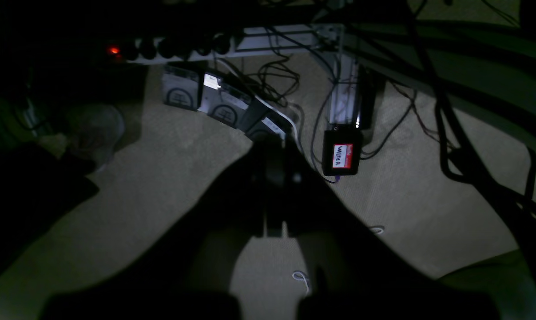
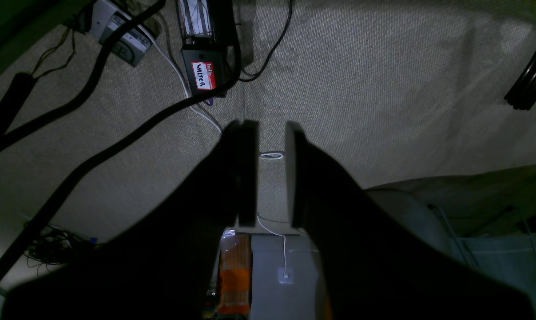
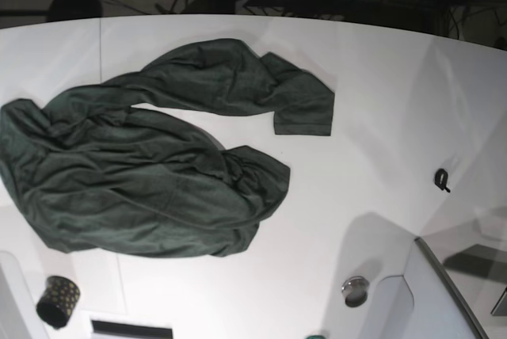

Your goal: Layout the t-shirt on the table in an organized manner, then fold the t-shirt properly

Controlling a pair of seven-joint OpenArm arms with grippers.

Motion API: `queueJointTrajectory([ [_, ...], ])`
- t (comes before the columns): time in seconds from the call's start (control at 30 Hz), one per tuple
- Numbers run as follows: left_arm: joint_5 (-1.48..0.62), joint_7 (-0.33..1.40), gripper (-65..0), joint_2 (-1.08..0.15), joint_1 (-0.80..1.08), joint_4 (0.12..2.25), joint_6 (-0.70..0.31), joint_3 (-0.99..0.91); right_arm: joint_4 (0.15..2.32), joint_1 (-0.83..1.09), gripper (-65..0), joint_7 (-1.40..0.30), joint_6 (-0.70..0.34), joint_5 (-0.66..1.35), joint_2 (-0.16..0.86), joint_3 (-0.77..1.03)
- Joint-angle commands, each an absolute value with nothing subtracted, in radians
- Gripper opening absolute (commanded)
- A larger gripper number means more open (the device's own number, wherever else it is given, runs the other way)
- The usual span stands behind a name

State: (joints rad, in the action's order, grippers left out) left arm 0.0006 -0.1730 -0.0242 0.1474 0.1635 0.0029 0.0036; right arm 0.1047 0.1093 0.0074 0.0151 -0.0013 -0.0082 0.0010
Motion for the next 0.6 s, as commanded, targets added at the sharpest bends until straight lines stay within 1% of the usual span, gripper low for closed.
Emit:
queueJointTrajectory([
  [0.0, 0.005, -0.183, -65.0, -0.028, 0.153, 0.163, 0.005, 0.005, 0.105, 0.113, -54.8, 0.008, 0.001, 0.001, -0.005, 0.004],
  [0.07, 0.005, -0.183, -65.0, -0.030, 0.156, 0.174, 0.005, 0.005, 0.105, 0.114, -55.1, 0.008, 0.001, 0.001, -0.005, 0.004],
  [0.1, 0.005, -0.183, -65.0, -0.030, 0.162, 0.191, 0.005, 0.005, 0.105, 0.116, -56.9, 0.008, 0.001, 0.001, -0.005, 0.004],
  [0.17, 0.005, -0.183, -65.0, -0.044, 0.182, 0.231, 0.005, 0.005, 0.105, 0.119, -64.2, 0.008, 0.001, 0.001, -0.005, 0.004],
  [0.2, 0.005, -0.183, -65.0, -0.048, 0.194, 0.254, 0.005, 0.005, 0.105, 0.120, -65.0, 0.008, 0.001, 0.001, -0.005, 0.004],
  [0.27, 0.005, -0.183, -65.0, -0.053, 0.229, 0.315, 0.005, 0.005, 0.107, 0.139, -64.2, 0.008, 0.001, 0.002, -0.005, 0.004],
  [0.33, 0.005, -0.183, -65.0, -0.070, 0.265, 0.371, 0.005, 0.005, 0.143, 0.162, -65.0, 0.007, 0.002, 0.002, -0.005, 0.005],
  [0.57, 0.005, -0.183, -65.0, -0.104, 0.383, 0.539, 0.005, 0.005, 0.426, 0.328, -65.0, -0.002, 0.005, 0.002, -0.005, 0.012],
])
